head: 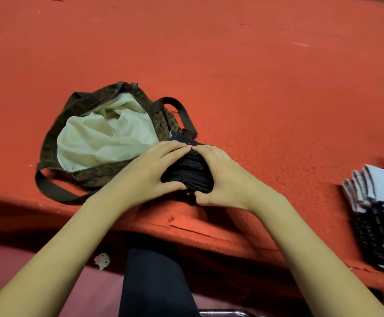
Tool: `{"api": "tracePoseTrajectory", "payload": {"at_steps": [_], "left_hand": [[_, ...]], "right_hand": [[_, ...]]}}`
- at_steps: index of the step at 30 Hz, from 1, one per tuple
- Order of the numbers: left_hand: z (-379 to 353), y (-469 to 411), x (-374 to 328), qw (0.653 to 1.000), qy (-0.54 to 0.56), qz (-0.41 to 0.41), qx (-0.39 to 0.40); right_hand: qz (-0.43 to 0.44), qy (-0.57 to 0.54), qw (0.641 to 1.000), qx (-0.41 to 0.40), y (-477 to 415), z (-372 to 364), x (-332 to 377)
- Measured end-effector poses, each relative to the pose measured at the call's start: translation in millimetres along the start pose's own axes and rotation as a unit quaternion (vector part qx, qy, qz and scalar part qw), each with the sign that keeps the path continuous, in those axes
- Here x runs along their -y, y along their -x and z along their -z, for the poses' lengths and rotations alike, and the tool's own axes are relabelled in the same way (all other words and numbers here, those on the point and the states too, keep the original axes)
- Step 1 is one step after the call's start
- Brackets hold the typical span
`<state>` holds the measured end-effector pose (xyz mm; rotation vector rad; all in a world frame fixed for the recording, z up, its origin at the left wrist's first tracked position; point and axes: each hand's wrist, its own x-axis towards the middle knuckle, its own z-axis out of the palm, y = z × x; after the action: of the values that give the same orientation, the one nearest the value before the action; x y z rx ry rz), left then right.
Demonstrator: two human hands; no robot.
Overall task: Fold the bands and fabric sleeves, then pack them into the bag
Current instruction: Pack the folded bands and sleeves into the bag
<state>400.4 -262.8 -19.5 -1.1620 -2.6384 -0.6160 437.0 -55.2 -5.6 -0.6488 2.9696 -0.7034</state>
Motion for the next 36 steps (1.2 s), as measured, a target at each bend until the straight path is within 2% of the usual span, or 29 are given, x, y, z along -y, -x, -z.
{"api": "tracePoseTrajectory", "payload": {"at_steps": [4, 9, 12, 14, 16, 19, 24, 28, 32, 36], "left_hand": [[10.3, -20.8, 4.8, 0.998, 0.038, 0.017, 0.057], [6.6, -36.7, 8.6, 0.990, -0.037, -0.004, 0.134], [12.9, -48.4, 9.9, 0.977, -0.033, 0.013, 0.209], [21.0, -56.1, 7.9, 0.961, 0.004, 0.044, 0.273], [23.4, -62.3, 7.8, 0.954, -0.038, 0.028, 0.295], [19.1, -71.7, 9.0, 0.951, -0.106, 0.022, 0.290], [26.7, -85.3, 15.6, 0.963, -0.060, 0.015, 0.264], [76.1, -91.1, 25.3, 0.977, -0.034, 0.009, 0.212], [137.3, -77.5, 57.2, 0.987, 0.013, 0.106, 0.119], [155.4, -57.0, 111.0, 0.967, 0.040, 0.220, 0.125]], "right_hand": [[-0.036, 0.044, 0.998, 0.024, -14.2, 5.5, -1.5], [-0.077, 0.023, 0.995, 0.051, -31.0, 14.0, -6.0], [-0.090, 0.045, 0.992, 0.074, -39.8, 18.5, -12.5], [-0.106, 0.020, 0.990, 0.096, -45.7, 22.9, -15.8], [-0.126, -0.018, 0.987, 0.101, -51.7, 26.6, -19.0], [-0.135, -0.073, 0.983, 0.106, -55.2, 28.2, -21.7], [-0.127, -0.118, 0.980, 0.101, -58.0, 39.6, -19.7], [-0.109, -0.114, 0.984, 0.081, -76.3, 77.7, 6.9], [-0.034, -0.096, 0.993, 0.053, -132.9, 97.9, 49.7], [-0.010, -0.069, 0.991, 0.117, -198.9, 71.4, 76.6]]}}
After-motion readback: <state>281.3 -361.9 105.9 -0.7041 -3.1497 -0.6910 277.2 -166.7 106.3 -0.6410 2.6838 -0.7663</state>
